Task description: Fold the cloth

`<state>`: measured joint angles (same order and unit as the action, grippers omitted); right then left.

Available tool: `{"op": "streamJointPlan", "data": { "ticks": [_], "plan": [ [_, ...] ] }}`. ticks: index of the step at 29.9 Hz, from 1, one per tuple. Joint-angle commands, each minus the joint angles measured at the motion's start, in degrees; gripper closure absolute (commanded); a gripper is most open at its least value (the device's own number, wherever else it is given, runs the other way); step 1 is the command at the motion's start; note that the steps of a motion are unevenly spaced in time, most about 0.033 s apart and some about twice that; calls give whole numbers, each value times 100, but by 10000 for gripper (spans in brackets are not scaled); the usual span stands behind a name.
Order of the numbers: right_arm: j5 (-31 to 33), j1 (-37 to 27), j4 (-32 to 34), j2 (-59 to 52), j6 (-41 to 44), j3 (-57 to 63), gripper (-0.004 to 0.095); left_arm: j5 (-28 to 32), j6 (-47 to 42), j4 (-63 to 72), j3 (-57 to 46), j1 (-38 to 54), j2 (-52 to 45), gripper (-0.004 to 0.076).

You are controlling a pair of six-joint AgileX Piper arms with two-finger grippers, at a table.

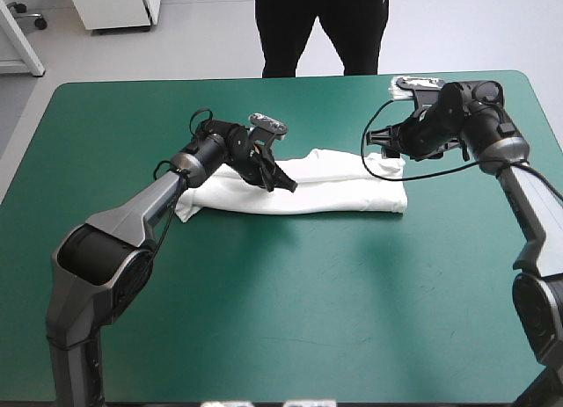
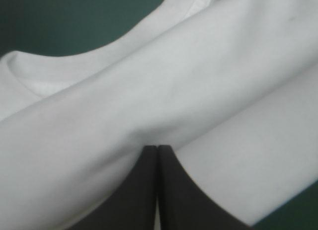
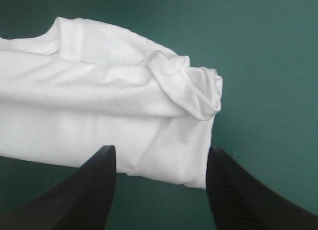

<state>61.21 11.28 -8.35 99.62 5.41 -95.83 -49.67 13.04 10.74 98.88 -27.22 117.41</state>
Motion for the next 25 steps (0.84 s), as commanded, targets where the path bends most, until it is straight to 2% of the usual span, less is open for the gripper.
{"op": "streamJointPlan", "data": {
  "ticks": [1, 7, 12, 17, 25],
  "plan": [
    [-147, -243, -469, -308, -103, -170, 399, 196, -16, 290, 177, -27, -126, 733],
    [-46, -707, -1074, -173, -614, -158, 399, 88, -6, 369, 177, -27, 176, 733],
    [174, -837, -1230, 209, -1091, -158, 380, 2, -6, 369, 177, -27, 191, 733],
    [185, -849, -1460, 707, -1208, -158, 339, -107, -6, 381, 177, -27, 191, 733],
    [123, -849, -1551, 1184, -1279, -158, 341, -107, -6, 391, 177, -27, 191, 733]
  ]
}}
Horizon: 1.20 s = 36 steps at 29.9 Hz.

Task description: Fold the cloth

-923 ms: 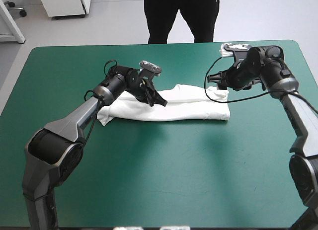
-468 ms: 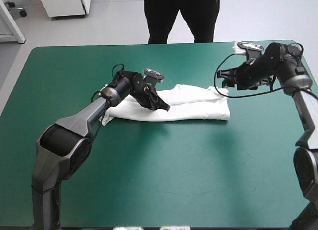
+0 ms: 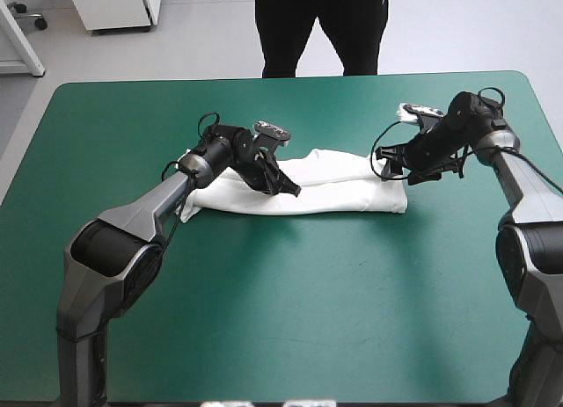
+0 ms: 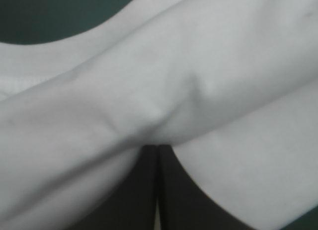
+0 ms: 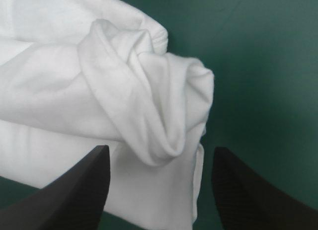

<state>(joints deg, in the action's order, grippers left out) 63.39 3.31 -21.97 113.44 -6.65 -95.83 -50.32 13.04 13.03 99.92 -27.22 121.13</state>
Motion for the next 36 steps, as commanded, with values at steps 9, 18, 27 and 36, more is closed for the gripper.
{"op": "streamJointPlan", "data": {
  "ticks": [9, 18, 27, 36],
  "plan": [
    [-94, -27, -886, 312, -196, -158, 341, -42, 12, 162, 72, -27, -180, 733],
    [-74, 263, -1114, 597, -205, -158, 524, -32, 12, 162, 72, -27, -180, 733],
    [-20, 295, -1152, 196, -368, -240, 923, -65, 12, 162, 72, -27, -180, 733],
    [48, 326, -1934, -715, -382, -967, 923, -88, 12, 309, 72, -27, -180, 733]
  ]
}}
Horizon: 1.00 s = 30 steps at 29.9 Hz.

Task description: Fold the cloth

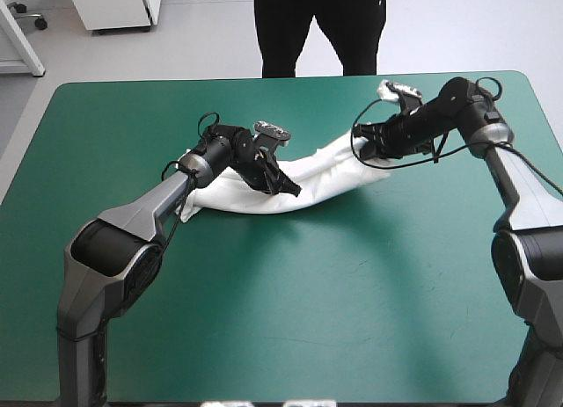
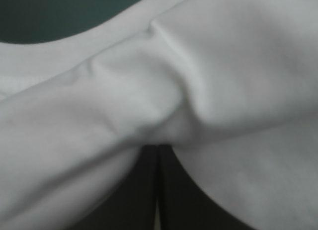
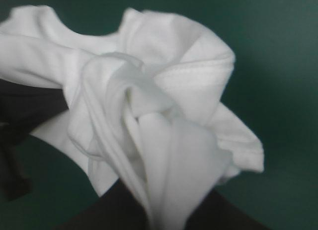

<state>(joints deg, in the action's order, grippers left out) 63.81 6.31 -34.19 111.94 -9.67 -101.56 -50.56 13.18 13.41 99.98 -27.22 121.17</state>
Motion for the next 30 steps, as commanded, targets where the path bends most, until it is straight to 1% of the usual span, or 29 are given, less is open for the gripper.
{"op": "streamJointPlan", "data": {
  "ticks": [1, 2, 8, 12, 16, 20, 27, 30],
  "plan": [
    [32, 58, -860, -594, -97, -494, 923, -64, -1, 270, 66, -27, -185, 733],
    [69, 90, -965, -639, -118, -597, 923, -64, -1, 270, 66, -27, -185, 733],
    [156, 606, -949, -702, -118, -1150, 923, -64, -1, 389, 66, -27, -185, 733],
    [122, 868, -685, -702, -31, -1262, 923, -78, -1, 495, 66, -27, -185, 733],
    [119, 924, -381, -702, 76, -1262, 923, -231, -1, 446, 69, -6, -349, 733],
    [97, 924, -344, -702, 98, -1262, 923, -603, -85, -51, 110, 100, -952, 733],
    [87, 924, -344, -702, 98, -1262, 923, -1657, -159, -75, 24, 395, -2467, 733],
    [-15, 924, -356, -702, 98, -1262, 923, -1866, -231, -28, -129, 441, -3253, 733]
  ]
}}
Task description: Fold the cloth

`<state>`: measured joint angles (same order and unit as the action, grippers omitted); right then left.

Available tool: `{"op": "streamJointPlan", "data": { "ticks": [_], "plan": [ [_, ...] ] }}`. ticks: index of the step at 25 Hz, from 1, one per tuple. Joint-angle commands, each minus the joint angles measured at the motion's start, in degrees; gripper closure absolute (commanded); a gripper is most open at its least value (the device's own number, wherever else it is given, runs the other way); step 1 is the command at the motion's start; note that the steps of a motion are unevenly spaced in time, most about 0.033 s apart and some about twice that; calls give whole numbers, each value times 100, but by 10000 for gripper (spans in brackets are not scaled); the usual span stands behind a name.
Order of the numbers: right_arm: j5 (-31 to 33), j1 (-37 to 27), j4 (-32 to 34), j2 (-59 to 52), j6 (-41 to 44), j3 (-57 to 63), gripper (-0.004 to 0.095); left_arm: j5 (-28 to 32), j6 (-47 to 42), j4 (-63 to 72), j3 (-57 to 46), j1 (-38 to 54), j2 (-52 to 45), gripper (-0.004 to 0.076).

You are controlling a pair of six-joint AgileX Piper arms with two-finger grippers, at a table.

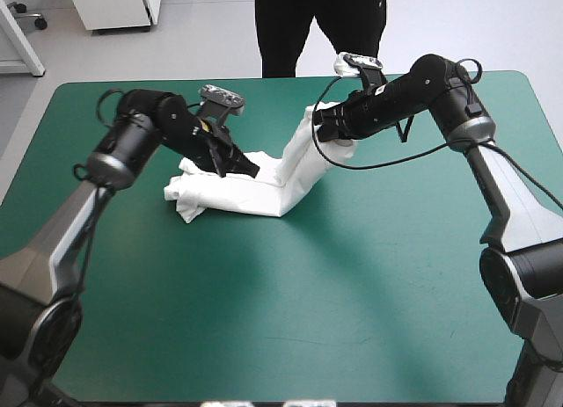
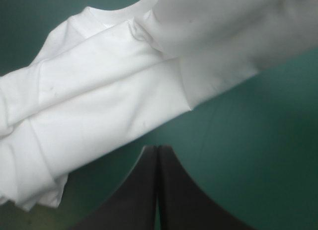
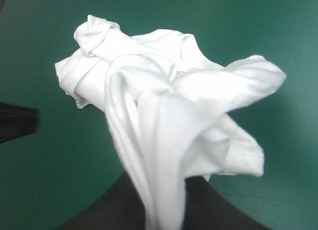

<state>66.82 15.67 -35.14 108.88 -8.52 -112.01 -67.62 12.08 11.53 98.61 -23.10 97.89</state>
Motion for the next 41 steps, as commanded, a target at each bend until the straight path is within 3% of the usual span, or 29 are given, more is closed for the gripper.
{"op": "streamJointPlan", "data": {
  "ticks": [1, 11, 16, 21, 23, 25, 26, 28, 33, 37, 41],
  "plan": [
    [-402, 2, -269, -395, -17, -216, 923, -240, -163, 202, -77, 29, -1199, 733],
    [-1660, 936, 88, -196, -17, -260, 923, -451, -337, 89, -1496, 29, -3810, 733],
    [-2159, 1431, 114, 226, -17, -315, 923, -605, -626, -37, -1962, 29, -4617, 733],
    [-2277, 1757, 114, 895, 167, -881, 918, -623, -1092, 4, -2072, 29, -4904, 733],
    [-2165, 1853, 114, 1189, 166, -1267, 891, -623, -1104, 85, -2072, 29, -4904, 733],
    [-1699, 1924, 21, 1495, 166, -1865, 659, -623, -1116, 280, -2072, 29, -4871, 733],
    [-1285, 1924, -108, 1631, 182, -2260, 410, -623, -1139, 354, -2072, 29, -4819, 733],
    [-880, 1924, 209, 1673, 554, -2602, 212, -623, -1139, 423, -2072, 29, -4780, 733],
    [15, 1710, 989, 1673, 1193, -2898, 355, -623, -1139, 433, -2072, 29, -4752, 733],
    [461, 1407, 1662, 1673, 1417, -2860, 354, -623, -1139, 433, -2072, 29, -4752, 733],
    [461, 1319, 1704, 1712, 1516, -2755, 351, -577, -1128, 411, -2072, 29, -4752, 733]
  ]
}}
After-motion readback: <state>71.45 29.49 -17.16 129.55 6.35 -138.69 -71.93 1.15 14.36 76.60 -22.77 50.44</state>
